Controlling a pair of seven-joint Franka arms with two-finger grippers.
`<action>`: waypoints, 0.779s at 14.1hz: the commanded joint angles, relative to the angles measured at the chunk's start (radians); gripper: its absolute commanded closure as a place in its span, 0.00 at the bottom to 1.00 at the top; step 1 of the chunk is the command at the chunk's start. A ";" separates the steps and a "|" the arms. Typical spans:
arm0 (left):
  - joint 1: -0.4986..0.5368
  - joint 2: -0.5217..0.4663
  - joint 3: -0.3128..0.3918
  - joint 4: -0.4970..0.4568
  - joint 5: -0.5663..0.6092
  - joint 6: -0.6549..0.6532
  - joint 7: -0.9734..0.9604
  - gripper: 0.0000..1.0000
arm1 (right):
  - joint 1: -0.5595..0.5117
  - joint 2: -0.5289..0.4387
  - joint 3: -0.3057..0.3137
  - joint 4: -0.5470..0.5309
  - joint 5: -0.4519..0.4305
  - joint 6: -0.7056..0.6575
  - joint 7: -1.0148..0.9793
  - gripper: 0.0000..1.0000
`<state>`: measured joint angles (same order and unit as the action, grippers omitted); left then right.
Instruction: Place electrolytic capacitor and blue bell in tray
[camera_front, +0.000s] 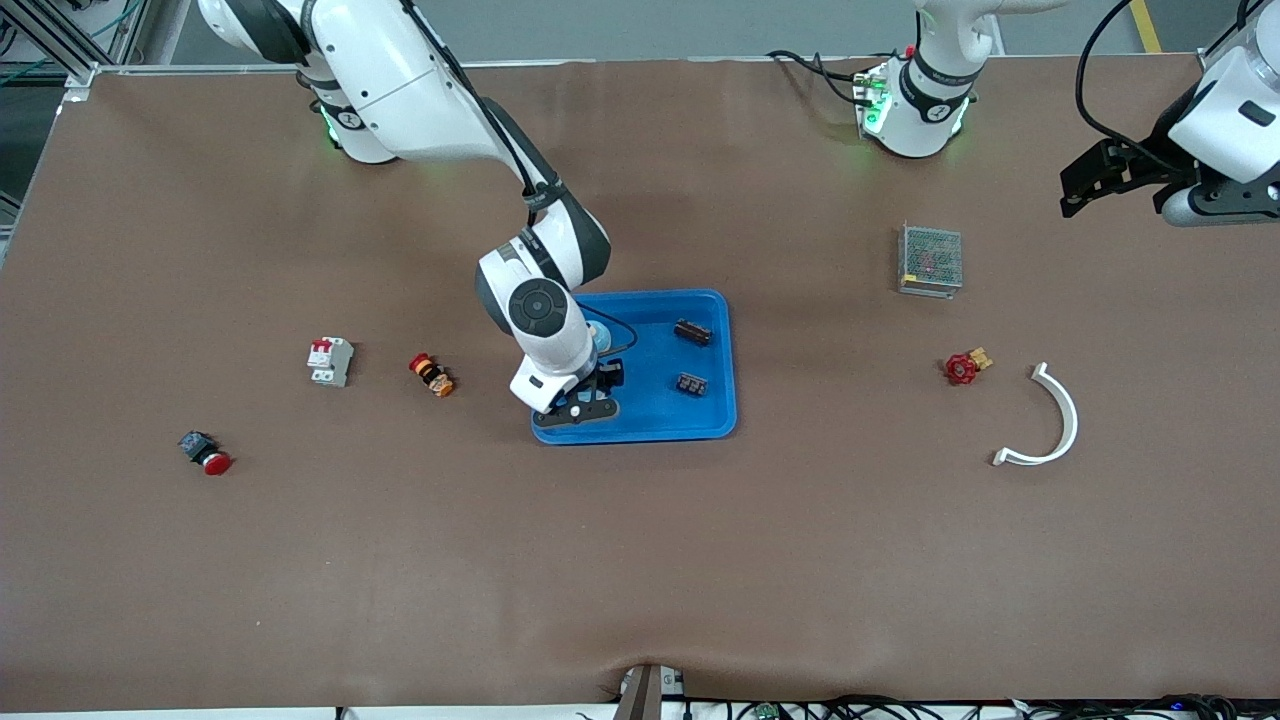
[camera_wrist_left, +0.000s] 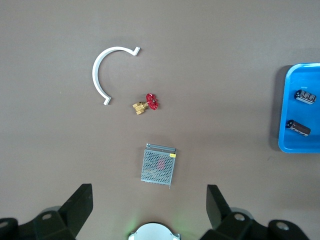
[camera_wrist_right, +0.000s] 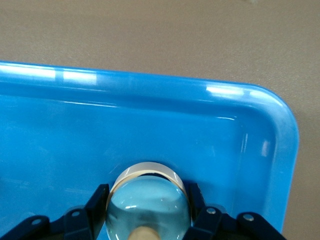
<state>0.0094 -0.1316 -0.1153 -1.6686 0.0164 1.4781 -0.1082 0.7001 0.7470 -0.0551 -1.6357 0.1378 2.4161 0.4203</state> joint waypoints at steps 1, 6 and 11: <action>0.000 -0.013 -0.001 0.006 -0.007 0.004 0.022 0.00 | 0.004 0.005 -0.009 0.000 -0.015 0.008 0.021 0.00; -0.002 -0.011 -0.001 0.013 -0.007 0.004 0.022 0.00 | 0.006 -0.038 -0.009 0.000 -0.015 -0.078 0.020 0.00; -0.002 -0.006 -0.009 0.020 -0.007 0.005 0.022 0.00 | -0.008 -0.236 -0.014 0.004 -0.015 -0.336 0.021 0.00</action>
<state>0.0064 -0.1317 -0.1176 -1.6558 0.0164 1.4791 -0.1081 0.6995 0.6243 -0.0691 -1.6002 0.1378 2.1689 0.4218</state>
